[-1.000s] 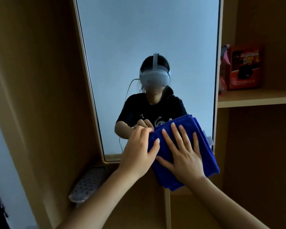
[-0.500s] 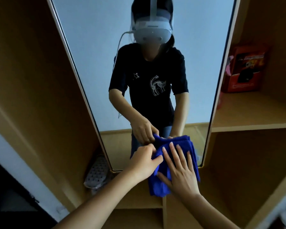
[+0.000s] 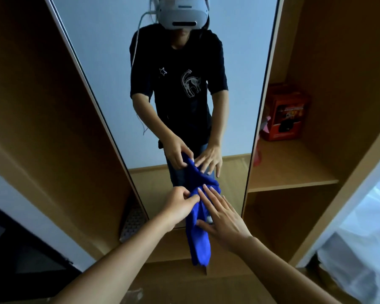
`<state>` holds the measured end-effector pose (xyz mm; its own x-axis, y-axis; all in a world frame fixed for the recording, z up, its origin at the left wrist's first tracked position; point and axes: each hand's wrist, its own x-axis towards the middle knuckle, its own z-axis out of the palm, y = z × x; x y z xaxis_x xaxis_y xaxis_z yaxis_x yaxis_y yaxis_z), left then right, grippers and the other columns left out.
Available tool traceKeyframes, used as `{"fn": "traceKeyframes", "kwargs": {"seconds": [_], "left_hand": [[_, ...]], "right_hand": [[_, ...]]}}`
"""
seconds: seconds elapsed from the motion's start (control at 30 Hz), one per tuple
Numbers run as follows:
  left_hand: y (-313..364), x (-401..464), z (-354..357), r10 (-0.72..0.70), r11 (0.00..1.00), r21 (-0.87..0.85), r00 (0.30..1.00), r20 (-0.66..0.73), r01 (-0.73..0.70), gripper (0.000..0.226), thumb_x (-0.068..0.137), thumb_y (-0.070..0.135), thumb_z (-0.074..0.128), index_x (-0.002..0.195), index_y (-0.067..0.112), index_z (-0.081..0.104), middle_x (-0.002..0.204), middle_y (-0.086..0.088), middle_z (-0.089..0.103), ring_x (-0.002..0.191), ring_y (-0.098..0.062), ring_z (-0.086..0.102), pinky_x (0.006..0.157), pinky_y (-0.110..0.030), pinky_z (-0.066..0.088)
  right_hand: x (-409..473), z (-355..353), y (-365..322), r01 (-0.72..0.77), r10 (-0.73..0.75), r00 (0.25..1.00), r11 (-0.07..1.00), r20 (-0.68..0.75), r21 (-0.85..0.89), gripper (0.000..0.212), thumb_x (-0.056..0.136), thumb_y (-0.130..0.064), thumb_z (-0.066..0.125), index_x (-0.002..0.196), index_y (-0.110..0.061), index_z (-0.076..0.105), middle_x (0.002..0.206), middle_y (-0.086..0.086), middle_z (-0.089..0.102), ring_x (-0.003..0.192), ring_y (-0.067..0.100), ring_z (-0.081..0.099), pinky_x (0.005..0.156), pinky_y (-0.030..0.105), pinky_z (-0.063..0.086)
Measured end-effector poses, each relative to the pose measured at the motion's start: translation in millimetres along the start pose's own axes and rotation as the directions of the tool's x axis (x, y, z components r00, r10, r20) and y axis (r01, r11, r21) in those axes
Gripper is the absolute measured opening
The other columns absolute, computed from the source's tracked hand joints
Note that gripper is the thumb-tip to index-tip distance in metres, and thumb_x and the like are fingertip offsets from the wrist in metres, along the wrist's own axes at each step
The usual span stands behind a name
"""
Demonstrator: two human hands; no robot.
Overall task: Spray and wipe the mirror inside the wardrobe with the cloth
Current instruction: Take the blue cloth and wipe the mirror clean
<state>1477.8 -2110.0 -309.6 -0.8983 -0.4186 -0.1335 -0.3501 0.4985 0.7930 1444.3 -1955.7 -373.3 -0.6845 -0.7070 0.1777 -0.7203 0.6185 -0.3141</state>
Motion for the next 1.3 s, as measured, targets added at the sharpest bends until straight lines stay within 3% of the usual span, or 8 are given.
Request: {"fn": "traceKeyframes", "kwargs": {"seconds": [0.2,0.33,0.5,0.57,0.7,0.93,1.13,1.3], "left_hand": [[47,-34,-45,-0.093,0.986,-0.147,0.992,-0.082,0.081,0.034,0.082,0.025,0.067,0.058,0.017,0.044,0.053,0.003,0.042,0.051,-0.013,0.04,0.044,-0.022,0.031],[82,-56,-76,-0.204,0.868,-0.475,0.977,-0.068,0.148,0.029,0.081,0.014,0.069,0.061,0.012,0.048,0.062,-0.005,0.054,0.06,-0.02,0.054,0.051,-0.025,0.045],[127,-81,-119,-0.27,0.601,-0.781,0.963,0.003,0.171,0.012,0.083,0.005,0.068,0.091,-0.002,0.063,0.076,-0.016,0.065,0.063,-0.022,0.064,0.04,-0.025,0.052],[136,-86,-136,-0.164,0.681,-0.729,0.985,-0.055,0.072,0.019,0.088,0.017,0.068,0.094,-0.001,0.065,0.082,-0.016,0.066,0.069,-0.022,0.065,0.05,-0.028,0.057],[136,-92,-177,0.355,0.913,-0.07,0.868,-0.347,-0.401,0.052,0.079,0.068,0.052,0.095,0.018,0.059,0.094,0.005,0.059,0.086,-0.01,0.058,0.073,-0.025,0.05],[148,-86,-229,0.273,0.895,-0.396,0.954,0.123,-0.205,0.068,0.068,0.073,0.065,0.121,0.03,0.056,0.125,0.009,0.06,0.115,-0.009,0.057,0.091,-0.031,0.046],[192,-72,-262,0.348,0.789,-0.506,0.932,-0.1,-0.349,0.064,0.061,0.049,0.082,0.109,0.012,0.062,0.109,-0.004,0.07,0.098,-0.018,0.069,0.072,-0.028,0.056],[224,-55,-297,0.436,0.775,-0.431,0.885,-0.164,-0.462,0.054,0.065,0.031,0.082,0.112,0.015,0.062,0.116,-0.004,0.066,0.105,-0.019,0.066,0.079,-0.032,0.058]], "right_hand": [[-4,-84,-46,0.001,-0.028,0.995,0.961,0.095,0.276,0.071,0.098,-0.042,0.043,0.156,-0.037,0.002,0.161,-0.015,0.019,0.133,0.014,0.043,0.098,0.028,0.041],[2,-133,-79,-0.028,-0.023,0.991,0.926,0.132,0.376,0.079,0.092,-0.047,0.051,0.157,-0.029,0.009,0.144,-0.003,0.048,0.118,0.014,0.052,0.088,0.026,0.04],[17,-182,-119,-0.082,0.107,0.994,0.895,-0.032,0.439,0.062,0.083,-0.006,0.059,0.142,-0.022,0.047,0.119,0.004,0.066,0.107,0.02,0.06,0.081,0.023,0.04],[25,-209,-127,-0.111,0.17,0.984,0.81,-0.048,0.575,0.051,0.08,0.005,0.056,0.128,-0.013,0.062,0.117,0.01,0.069,0.107,0.022,0.061,0.085,0.025,0.042],[39,-266,-139,-0.207,0.281,0.958,0.562,0.05,0.801,0.031,0.073,0.005,0.059,0.095,-0.017,0.066,0.083,0.013,0.071,0.075,0.028,0.066,0.064,0.027,0.051],[62,-343,-137,-0.137,0.076,0.99,0.29,0.12,0.947,0.034,0.058,-0.005,0.061,0.086,-0.016,0.078,0.096,0.015,0.075,0.084,0.029,0.073,0.07,0.034,0.058],[88,-386,-133,0.088,-0.022,0.996,0.272,-0.086,0.958,0.039,0.084,0.007,0.056,0.117,-0.01,0.069,0.1,0.0,0.075,0.098,0.022,0.071,0.081,0.033,0.058],[108,-410,-135,0.318,0.033,0.919,0.526,-0.393,0.788,0.036,0.088,0.005,0.063,0.119,-0.011,0.061,0.108,0.008,0.071,0.099,0.024,0.068,0.086,0.037,0.056]]}}
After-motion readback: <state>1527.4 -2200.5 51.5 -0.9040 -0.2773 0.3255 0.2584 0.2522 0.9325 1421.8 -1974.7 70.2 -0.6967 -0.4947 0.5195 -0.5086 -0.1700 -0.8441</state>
